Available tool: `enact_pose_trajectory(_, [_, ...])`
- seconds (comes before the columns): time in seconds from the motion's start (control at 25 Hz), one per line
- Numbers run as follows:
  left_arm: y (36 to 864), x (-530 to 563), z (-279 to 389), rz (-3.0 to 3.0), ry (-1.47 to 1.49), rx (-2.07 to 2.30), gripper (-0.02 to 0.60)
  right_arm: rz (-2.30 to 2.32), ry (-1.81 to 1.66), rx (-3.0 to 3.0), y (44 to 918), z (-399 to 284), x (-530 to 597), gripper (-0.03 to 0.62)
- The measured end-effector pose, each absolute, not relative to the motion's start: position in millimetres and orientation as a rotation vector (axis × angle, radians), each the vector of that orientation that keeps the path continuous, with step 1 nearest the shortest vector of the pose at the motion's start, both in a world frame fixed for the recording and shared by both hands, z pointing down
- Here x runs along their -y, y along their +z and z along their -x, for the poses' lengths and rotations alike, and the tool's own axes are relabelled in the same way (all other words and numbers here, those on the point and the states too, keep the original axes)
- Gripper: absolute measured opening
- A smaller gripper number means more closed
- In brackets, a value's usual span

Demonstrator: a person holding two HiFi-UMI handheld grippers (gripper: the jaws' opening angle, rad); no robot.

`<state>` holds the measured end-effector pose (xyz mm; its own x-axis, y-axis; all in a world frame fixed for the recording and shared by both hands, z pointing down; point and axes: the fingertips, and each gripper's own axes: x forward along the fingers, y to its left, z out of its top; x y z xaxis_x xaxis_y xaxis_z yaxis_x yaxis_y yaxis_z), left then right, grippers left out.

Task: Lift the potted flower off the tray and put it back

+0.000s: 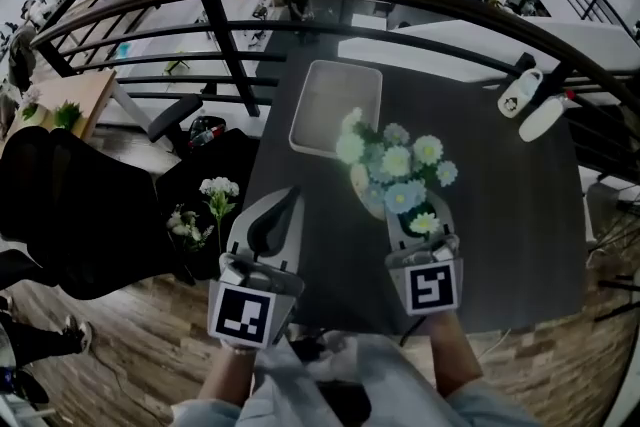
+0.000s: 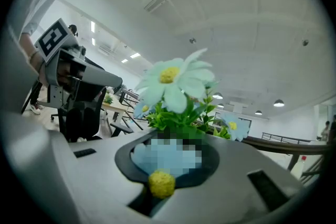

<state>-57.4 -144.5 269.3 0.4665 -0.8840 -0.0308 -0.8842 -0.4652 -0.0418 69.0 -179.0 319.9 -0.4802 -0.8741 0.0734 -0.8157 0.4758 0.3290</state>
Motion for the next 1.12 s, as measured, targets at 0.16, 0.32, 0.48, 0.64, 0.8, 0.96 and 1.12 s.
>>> enact_pose_trajectory(0.16, [272,153,59,2.632,-0.007,-1.624,0.000,-1.408,-0.376,2.506,330,-64,205,0.063])
enact_pose_trajectory(0.32, [276,163,61,2.623,0.000,-1.655,0.000,-1.381,-0.376,2.508,344,-58,236,0.063])
enact_pose_trajectory(0.48, [280,172,65,2.615,-0.010,-1.694,-0.001,-1.377,-0.367,2.535,356,-52,265,0.063])
enact_pose_trajectory(0.64, [286,180,72,2.606,-0.023,-1.732,0.000,-1.329,-0.401,2.524,373,-45,288,0.063])
enact_pose_trajectory(0.8, [295,185,79,2.596,-0.034,-1.769,0.000,-1.308,-0.396,2.516,397,-39,306,0.063])
enact_pose_trajectory(0.96, [304,190,82,2.602,-0.072,-1.784,0.000,-1.296,-0.392,2.503,417,-36,324,0.063])
enact_pose_trajectory(1.12, [315,195,84,2.609,-0.096,-1.805,0.000,-1.277,-0.373,2.502,437,-33,340,0.063])
